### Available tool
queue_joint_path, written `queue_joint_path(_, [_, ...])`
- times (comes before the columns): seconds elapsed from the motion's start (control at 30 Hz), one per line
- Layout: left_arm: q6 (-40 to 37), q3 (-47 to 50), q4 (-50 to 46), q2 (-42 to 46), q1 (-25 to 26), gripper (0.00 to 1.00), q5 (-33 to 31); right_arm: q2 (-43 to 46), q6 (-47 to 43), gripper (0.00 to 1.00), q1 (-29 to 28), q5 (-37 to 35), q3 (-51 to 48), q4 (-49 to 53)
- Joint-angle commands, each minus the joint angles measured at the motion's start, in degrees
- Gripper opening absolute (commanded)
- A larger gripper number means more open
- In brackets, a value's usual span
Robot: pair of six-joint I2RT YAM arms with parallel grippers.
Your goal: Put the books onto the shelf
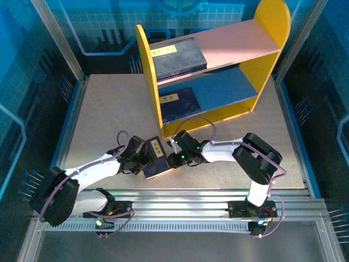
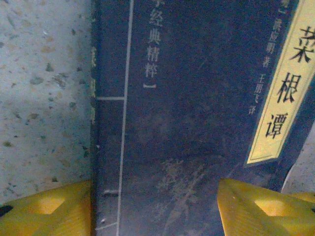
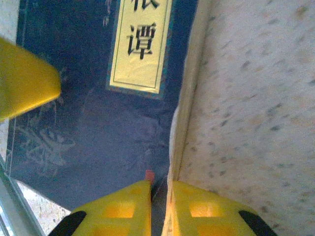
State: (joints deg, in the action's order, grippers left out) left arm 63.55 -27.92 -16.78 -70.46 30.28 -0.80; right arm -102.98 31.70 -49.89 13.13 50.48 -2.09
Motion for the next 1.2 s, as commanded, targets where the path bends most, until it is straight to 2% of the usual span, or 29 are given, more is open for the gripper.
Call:
queue_joint_path(0.0, [0.38, -0.93, 3.42, -1.42, 0.65, 0.63, 1.74, -3.71, 3.32, 0.16, -3.12, 2.66, -1.79, -2.38])
queue_joint_path(0.27, [-2.9, -5.18, -0.8, 3.35, 0.63, 0.61, 0.46, -3.83, 2.31, 0.16, -3.46, 1.86, -1.28, -1.03])
queue_joint_path(0.47, [-2.38, -4.97, -2.68, 6.94, 0.56, 0.45, -1.46, -3.81, 0.73, 0.18, -3.36, 2.17, -0.39, 1.03])
queue_joint_path(0.57, [-2.33, -4.6, -3.69, 8.86, 0.56, 0.42, -2.66, -3.83, 0.82, 0.18, -3.36, 2.39, -0.38, 0.7])
queue_joint_path(0.67, [-2.74, -4.59, -3.9, 8.76, 0.55, 0.39, -3.26, -3.76, 0.81, 0.18, -3.37, 2.76, 1.29, 0.59])
queue_joint_path(0.83, [-3.33, -4.79, -2.73, 6.26, 0.56, 0.26, -2.83, -2.9, 0.52, 0.2, -3.27, 2.85, 1.97, 1.07])
queue_joint_path(1.03, [-5.13, -7.16, -7.82, 8.71, 0.54, 0.12, -6.37, 0.74, -0.23, 0.27, -2.01, 2.07, 1.48, 3.32])
queue_joint_path(1.17, [-4.63, -8.55, -11.91, 13.9, 0.65, 0.03, -11.54, 6.37, 0.12, 0.38, 0.06, 1.99, 0.26, 5.26])
